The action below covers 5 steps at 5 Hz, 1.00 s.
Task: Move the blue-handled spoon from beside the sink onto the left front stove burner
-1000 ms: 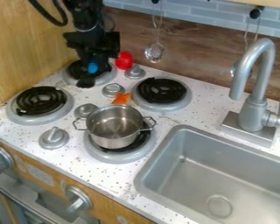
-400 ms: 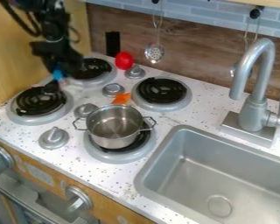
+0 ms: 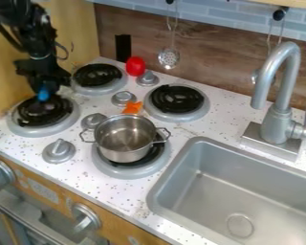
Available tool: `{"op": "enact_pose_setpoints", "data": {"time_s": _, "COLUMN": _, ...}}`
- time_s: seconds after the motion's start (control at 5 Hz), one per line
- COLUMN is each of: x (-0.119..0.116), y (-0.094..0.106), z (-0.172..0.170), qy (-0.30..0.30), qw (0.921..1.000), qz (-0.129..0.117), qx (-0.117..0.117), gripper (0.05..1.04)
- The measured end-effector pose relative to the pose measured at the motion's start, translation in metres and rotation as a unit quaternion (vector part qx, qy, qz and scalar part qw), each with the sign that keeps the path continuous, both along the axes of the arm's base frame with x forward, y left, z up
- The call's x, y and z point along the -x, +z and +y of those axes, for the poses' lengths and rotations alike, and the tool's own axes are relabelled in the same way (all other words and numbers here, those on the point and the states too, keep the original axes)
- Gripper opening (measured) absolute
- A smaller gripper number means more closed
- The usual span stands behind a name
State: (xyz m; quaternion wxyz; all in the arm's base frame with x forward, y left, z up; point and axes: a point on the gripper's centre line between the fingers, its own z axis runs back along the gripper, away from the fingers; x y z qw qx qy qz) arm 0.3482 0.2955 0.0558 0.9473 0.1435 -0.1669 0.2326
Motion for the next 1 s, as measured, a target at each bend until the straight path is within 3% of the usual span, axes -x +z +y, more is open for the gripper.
{"op": "enact_pose_setpoints", "data": {"time_s": 0.4, "x": -0.0053, "y": -0.0143, "z": -0.0032, "qy": -0.033, "qw": 0.9994, "qz": -0.003, "qx": 0.012, "gripper": 0.442}}
{"op": "enact_pose_setpoints", "data": {"time_s": 0.8, "x": -0.0048, "y": -0.0146, "z": 0.0001, "qy": -0.028, "qw": 0.9995, "qz": -0.004, "qx": 0.012, "gripper": 0.478}}
{"op": "enact_pose_setpoints", "data": {"time_s": 1.0, "x": 0.0003, "y": -0.0157, "z": 0.0008, "qy": -0.019, "qw": 0.9996, "qz": 0.002, "qx": 0.022, "gripper": 0.778}}
